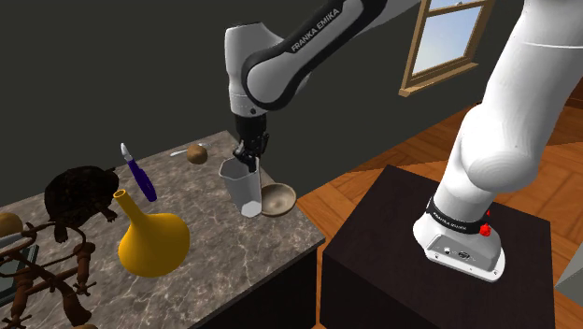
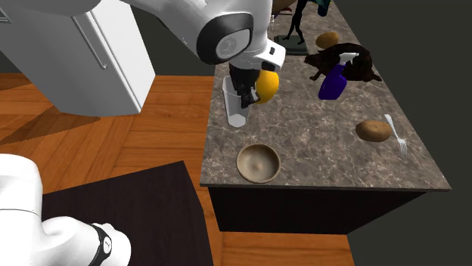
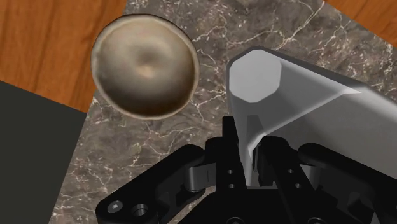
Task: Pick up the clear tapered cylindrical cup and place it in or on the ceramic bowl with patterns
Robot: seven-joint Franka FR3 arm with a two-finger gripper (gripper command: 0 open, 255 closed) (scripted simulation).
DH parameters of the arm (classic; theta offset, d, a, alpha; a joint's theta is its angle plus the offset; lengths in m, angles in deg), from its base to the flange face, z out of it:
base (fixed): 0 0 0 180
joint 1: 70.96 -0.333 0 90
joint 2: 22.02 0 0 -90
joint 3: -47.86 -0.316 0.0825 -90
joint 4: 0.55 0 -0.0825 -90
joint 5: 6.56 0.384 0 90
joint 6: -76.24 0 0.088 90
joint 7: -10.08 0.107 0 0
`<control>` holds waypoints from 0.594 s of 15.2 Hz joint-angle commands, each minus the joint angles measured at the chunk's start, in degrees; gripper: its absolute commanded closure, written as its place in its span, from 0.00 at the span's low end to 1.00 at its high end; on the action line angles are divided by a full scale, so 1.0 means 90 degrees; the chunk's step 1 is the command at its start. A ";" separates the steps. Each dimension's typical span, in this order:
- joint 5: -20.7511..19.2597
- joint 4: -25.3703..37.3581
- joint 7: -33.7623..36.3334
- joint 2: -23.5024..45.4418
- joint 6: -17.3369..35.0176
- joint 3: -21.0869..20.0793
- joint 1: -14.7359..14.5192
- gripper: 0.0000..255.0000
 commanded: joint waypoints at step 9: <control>0.0147 0.0118 -0.1587 -0.0516 -0.0788 0.0832 0.0731 1.00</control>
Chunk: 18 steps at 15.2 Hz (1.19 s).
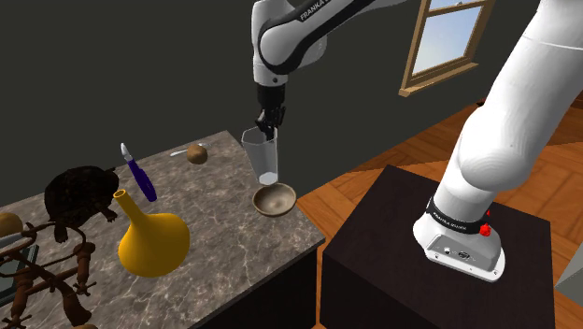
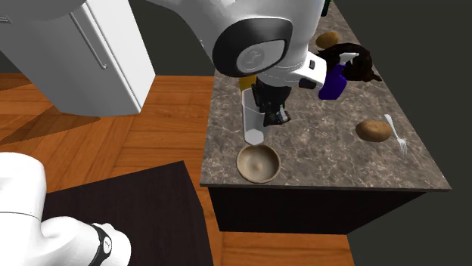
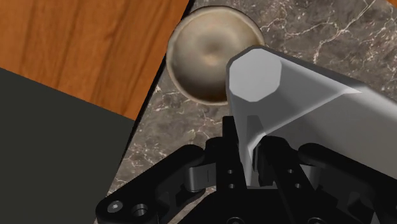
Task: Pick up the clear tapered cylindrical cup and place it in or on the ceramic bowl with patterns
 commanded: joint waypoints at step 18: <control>0.0032 -0.0492 -0.0461 0.0679 0.1128 0.0165 0.0136 1.00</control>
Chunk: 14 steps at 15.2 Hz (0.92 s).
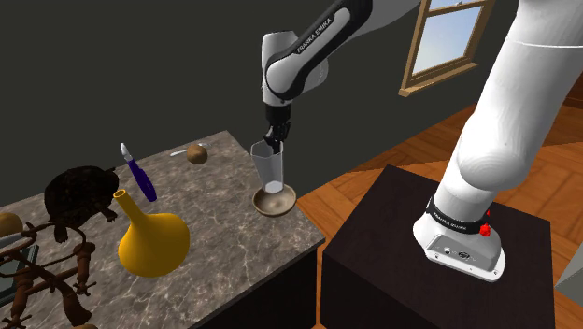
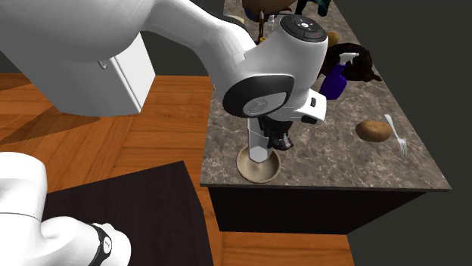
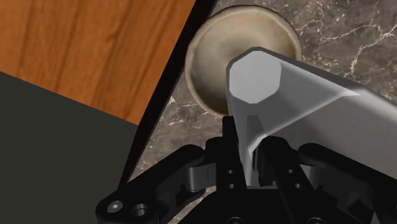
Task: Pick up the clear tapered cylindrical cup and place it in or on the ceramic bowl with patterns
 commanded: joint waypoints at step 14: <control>0.0019 -0.0237 -0.0059 0.0535 0.0777 -0.0018 -0.0023 1.00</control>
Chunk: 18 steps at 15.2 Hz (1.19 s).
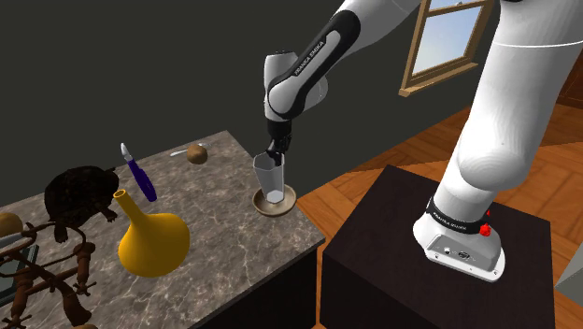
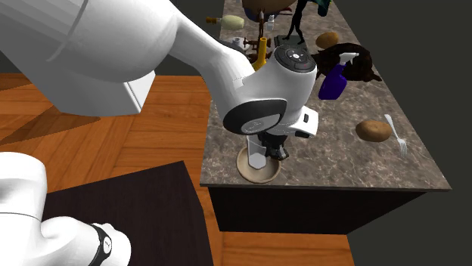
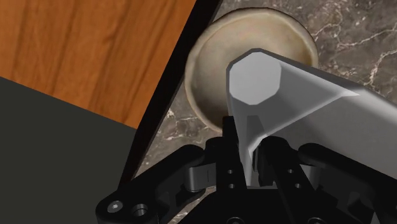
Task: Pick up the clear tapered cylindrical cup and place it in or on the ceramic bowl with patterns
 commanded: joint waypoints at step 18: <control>-0.0003 0.0177 -0.0007 -0.0618 -0.0796 0.0042 0.0055 0.00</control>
